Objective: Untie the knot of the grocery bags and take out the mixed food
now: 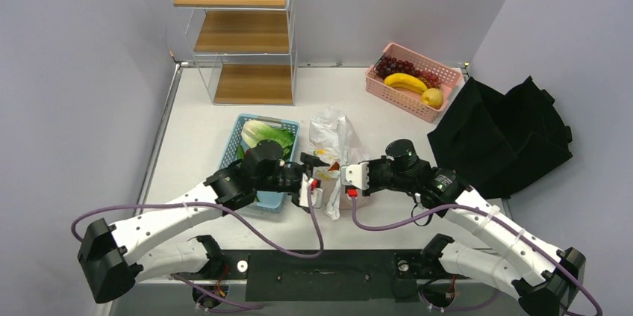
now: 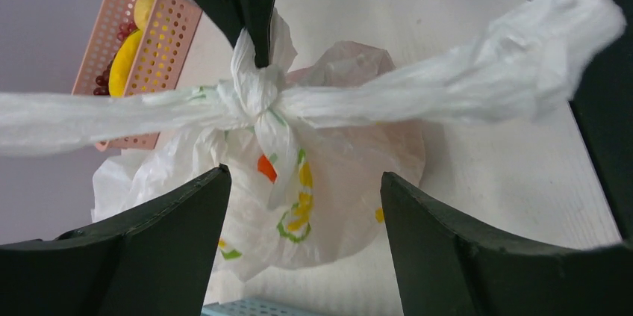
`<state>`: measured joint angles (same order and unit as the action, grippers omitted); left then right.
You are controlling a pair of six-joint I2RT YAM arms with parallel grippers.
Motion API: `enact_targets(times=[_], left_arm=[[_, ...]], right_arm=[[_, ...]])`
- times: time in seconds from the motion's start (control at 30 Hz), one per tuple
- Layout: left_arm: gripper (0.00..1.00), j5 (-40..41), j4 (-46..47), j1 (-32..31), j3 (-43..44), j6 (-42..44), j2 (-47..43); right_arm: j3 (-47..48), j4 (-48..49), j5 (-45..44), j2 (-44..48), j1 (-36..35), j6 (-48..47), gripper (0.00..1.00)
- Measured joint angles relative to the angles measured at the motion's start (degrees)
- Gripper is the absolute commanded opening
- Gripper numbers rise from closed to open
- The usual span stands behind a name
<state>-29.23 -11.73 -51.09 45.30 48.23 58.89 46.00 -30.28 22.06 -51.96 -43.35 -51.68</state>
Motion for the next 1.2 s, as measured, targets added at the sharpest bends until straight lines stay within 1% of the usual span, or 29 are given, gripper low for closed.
enact_targets(times=[0.07,0.13,0.17,0.2,0.27,0.3,0.4,0.53,0.67,0.83,0.97,1.1,1.2], left_arm=[[0.71,2.1,3.3,-2.1,0.0,-0.1,2.8],[0.63,4.2,6.2,-3.8,-0.1,-0.8,5.3],[0.52,5.4,7.9,-4.5,-0.1,-1.4,6.6],[0.46,6.8,9.4,-5.1,-0.2,-2.1,7.8],[0.05,9.5,11.3,-5.7,-0.5,-3.5,9.7],[0.01,10.6,11.9,-5.8,-0.9,-4.3,10.1],[0.0,12.8,13.9,-5.8,-3.4,-4.7,9.1],[0.0,14.0,14.6,-5.6,-8.9,-4.3,2.8],[0.0,14.0,13.1,-3.7,-11.2,-4.2,-2.8],[0.0,13.0,8.7,3.0,-12.2,-3.5,-8.4],[0.0,11.1,5.0,8.5,-13.5,-1.5,-12.6],[0.0,9.5,1.8,11.1,-14.3,0.5,-15.6],[0.0,8.0,0.5,12.6,-15.3,2.0,-17.5]], right_arm=[[0.0,0.5,0.0,0.3,-0.3,0.1,0.0],[-0.1,0.7,0.0,0.7,-0.5,0.3,0.0],[-0.1,0.7,0.0,0.9,-0.6,0.5,0.0],[-0.1,0.7,0.0,1.2,-0.6,0.7,0.0],[-0.1,0.7,-0.1,1.9,-0.6,1.2,0.0],[-0.1,0.7,-0.2,2.3,-0.6,1.4,0.0],[-0.5,0.8,-0.7,4.0,-0.6,1.8,0.0],[-2.3,0.5,-0.9,6.8,-0.1,2.4,0.0],[-3.1,-0.6,-0.7,8.1,4.2,2.5,0.0],[-3.0,-2.6,1.3,8.5,15.4,3.0,0.0],[-1.8,-5.6,4.6,7.5,27.4,3.8,0.0],[0.5,-8.3,9.1,4.6,37.1,4.9,0.0],[2.2,-10.4,12.9,2.2,42.9,6.5,0.0]])
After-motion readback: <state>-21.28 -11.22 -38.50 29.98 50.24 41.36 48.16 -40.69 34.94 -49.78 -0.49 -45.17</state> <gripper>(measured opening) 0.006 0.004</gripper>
